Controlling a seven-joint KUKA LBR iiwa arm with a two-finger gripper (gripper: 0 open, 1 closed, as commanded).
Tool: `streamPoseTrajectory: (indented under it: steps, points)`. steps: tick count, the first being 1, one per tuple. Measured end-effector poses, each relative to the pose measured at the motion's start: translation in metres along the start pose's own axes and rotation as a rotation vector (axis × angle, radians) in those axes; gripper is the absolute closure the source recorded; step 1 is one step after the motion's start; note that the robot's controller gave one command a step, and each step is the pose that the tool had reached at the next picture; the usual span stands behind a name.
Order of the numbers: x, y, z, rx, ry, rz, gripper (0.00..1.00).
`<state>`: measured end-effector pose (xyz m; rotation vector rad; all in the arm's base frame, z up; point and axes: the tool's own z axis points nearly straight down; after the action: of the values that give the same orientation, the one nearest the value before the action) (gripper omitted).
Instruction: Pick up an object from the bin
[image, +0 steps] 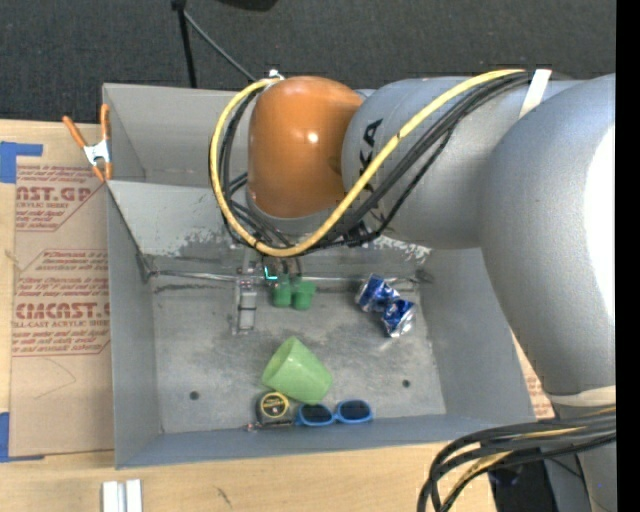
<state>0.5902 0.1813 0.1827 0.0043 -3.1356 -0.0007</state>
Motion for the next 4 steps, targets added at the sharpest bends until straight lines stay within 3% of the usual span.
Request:
streamPoseTrajectory:
  steps: [1,2,3,4]
  points:
    - [0.085,-0.019,0.086,0.003,0.006,-0.113,0.0]
    - [0.097,-0.072,0.1,0.003,-0.003,-0.251,0.0]
    - [0.096,-0.07,0.098,0.001,-0.006,-0.252,1.0]
    - [0.096,-0.07,0.099,0.0,-0.006,-0.253,0.0]
